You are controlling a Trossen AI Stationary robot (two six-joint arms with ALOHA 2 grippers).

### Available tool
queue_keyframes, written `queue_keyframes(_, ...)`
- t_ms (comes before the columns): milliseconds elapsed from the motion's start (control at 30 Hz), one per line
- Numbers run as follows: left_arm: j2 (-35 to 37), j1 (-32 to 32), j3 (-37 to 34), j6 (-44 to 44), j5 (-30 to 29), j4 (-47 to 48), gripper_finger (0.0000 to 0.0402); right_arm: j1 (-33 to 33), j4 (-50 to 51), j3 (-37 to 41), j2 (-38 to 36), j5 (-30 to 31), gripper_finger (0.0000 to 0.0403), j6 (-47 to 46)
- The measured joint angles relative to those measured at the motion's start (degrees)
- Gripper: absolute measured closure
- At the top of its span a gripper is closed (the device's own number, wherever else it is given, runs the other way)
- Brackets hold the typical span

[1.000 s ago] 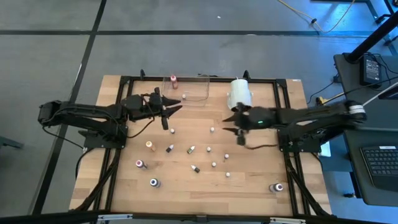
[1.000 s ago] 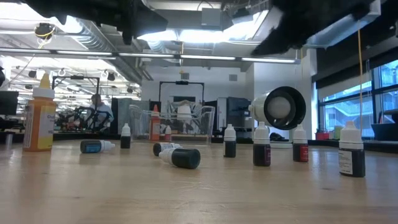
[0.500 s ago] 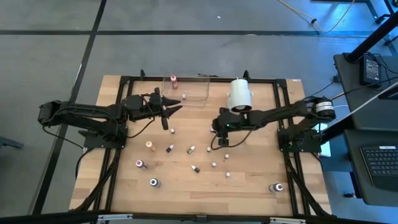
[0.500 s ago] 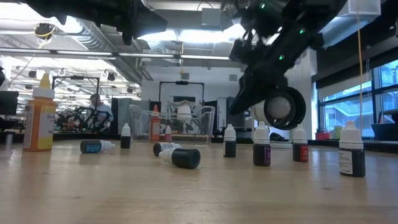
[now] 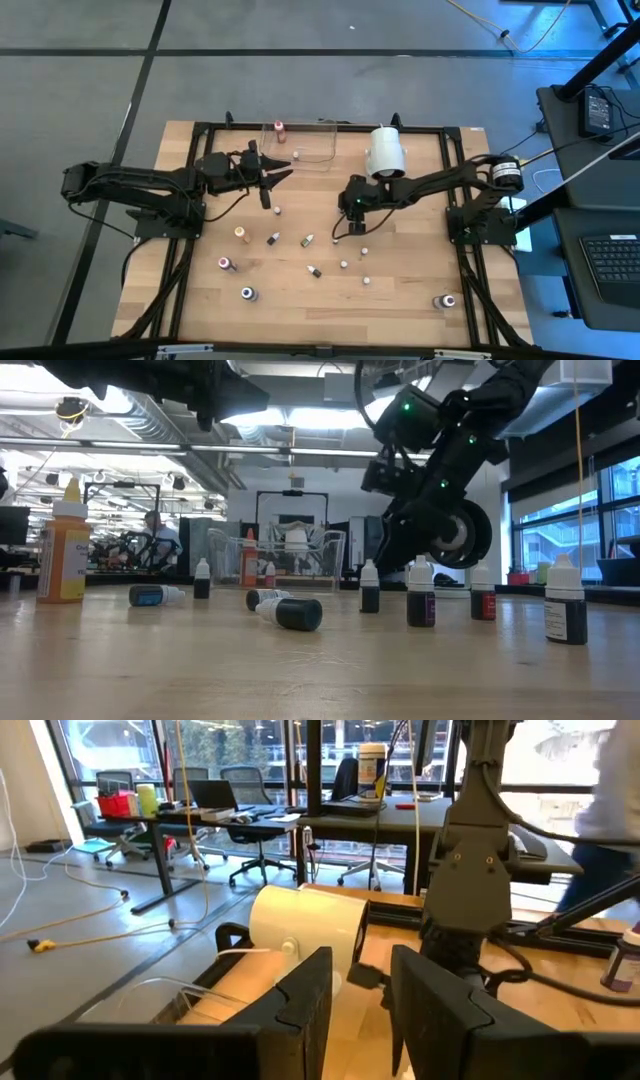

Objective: Pick & Place food coloring
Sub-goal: Put the red food coloring bottle into the transparent bin

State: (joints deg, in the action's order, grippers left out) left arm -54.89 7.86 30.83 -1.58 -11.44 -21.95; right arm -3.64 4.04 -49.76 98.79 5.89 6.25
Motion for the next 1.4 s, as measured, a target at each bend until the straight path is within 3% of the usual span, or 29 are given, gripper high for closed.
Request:
queue_keyframes(267,0.0,0.0,0.0,0.0,0.0,0.4,0.0302,0.0,-0.8,0.0,1.3,0.0,0.0251,0.0)
queue_keyframes(567,0.0,0.0,0.0,-0.1,0.0,0.8,0.0303,0.0,-1.6,0.0,1.2,-0.1,0.0336,0.0)
queue_keyframes(733,0.0,0.0,0.0,-0.1,0.0,0.9,0.0301,0.0,-0.5,-0.1,0.2,0.0,0.0342,0.2)
queue_keyframes(967,0.0,0.0,0.0,-0.1,0.0,1.0,0.0303,-2.7,9.6,-12.3,-4.5,0.0,0.0336,4.4)
queue_keyframes(1200,0.0,0.0,0.0,-0.1,0.0,1.0,0.03,-10.8,7.7,-26.8,-2.8,-0.1,0.0337,9.0)
queue_keyframes(1400,0.0,0.0,0.0,-0.1,0.0,1.2,0.0303,-18.4,4.3,-31.5,3.4,-9.3,0.0334,6.9)
